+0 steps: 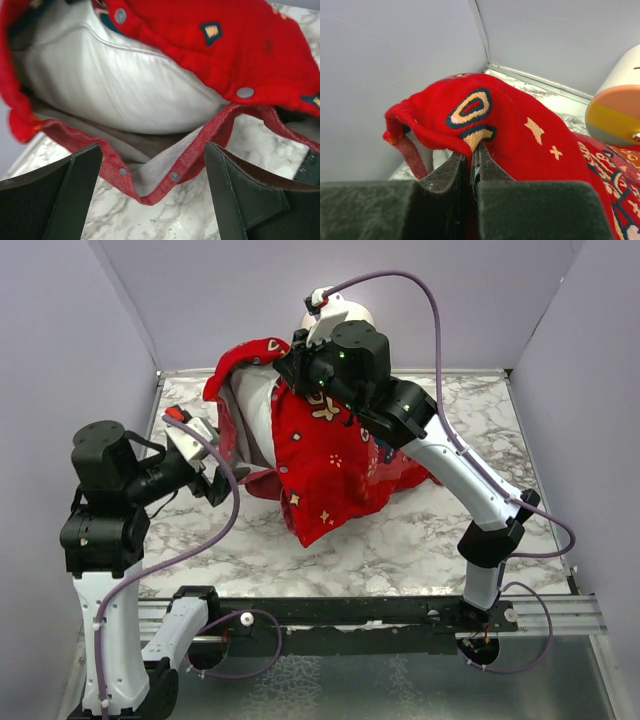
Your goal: Remove the pillowcase from the pillow
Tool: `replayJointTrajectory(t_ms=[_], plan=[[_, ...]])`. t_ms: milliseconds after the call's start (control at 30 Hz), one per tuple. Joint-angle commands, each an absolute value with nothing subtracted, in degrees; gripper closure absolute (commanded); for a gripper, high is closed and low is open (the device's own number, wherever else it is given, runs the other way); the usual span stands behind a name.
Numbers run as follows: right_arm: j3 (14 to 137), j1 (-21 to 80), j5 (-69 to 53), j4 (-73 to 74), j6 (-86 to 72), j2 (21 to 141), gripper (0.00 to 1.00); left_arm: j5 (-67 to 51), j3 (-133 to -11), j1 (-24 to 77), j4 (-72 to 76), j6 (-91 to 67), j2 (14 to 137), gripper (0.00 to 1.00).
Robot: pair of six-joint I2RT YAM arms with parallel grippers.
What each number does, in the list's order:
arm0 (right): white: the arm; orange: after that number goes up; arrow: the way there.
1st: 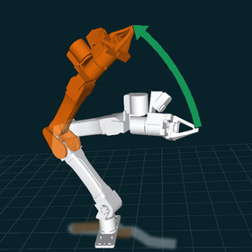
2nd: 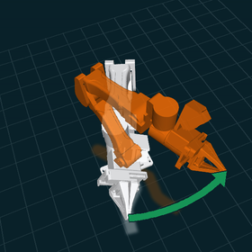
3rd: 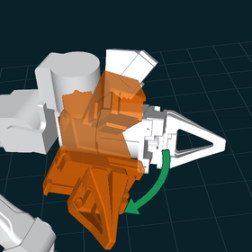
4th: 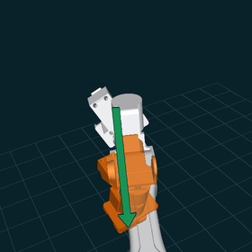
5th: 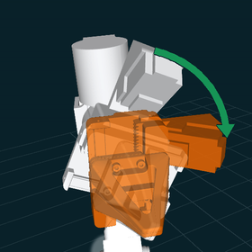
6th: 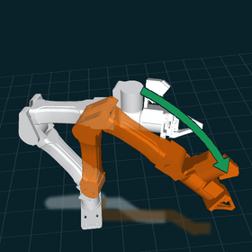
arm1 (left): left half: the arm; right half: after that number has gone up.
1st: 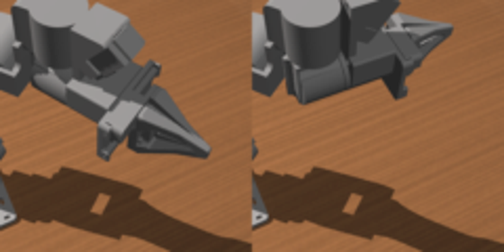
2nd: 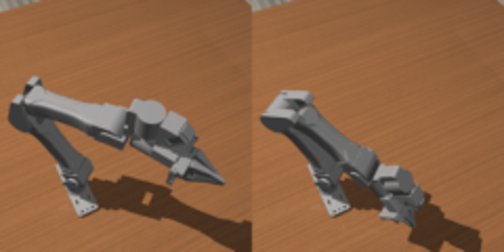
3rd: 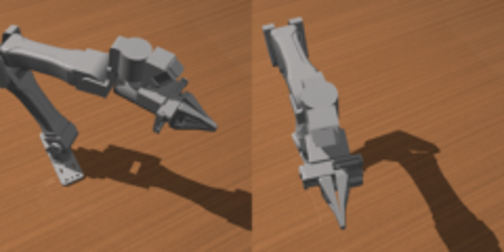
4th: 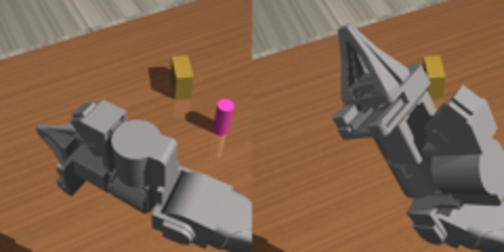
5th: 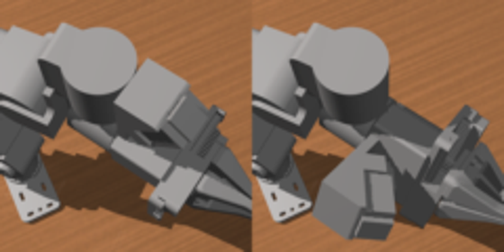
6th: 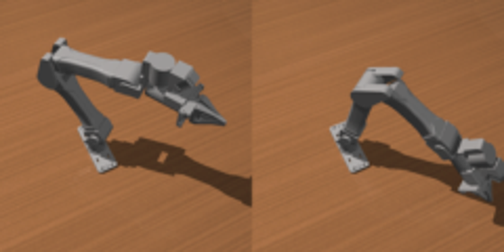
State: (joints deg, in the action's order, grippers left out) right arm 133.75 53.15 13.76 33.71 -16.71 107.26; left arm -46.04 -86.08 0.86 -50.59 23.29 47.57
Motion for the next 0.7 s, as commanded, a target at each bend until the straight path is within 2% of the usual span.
replayJointTrajectory(t_ms=[0,133,267,467,667], plan=[[135.8,52.2,13.6,34.0,-17.9,106.8,0.99,-56.0,-82.7,-0.1,-53.9,29.5,48.4,0.14],[135.9,52.2,13.3,33.9,-18.3,106.8,0.99,-56.5,-78.2,-0.1,-54.8,32.5,48.1,0.14],[136.3,52.2,12.8,33.8,-18.7,107.0,0.99,-57.1,-72.5,-0.1,-48.6,29.6,46.5,0.13],[136.2,51.2,12.8,33.8,-19.1,107.3,0.99,-57.7,-71.2,1.1,-43.7,25.7,48.7,0.14],[135.7,49.4,10.3,34.7,-20.7,107.7,0.99,-53.2,-73.6,11.9,-44.4,26.7,52.4,0.22]])
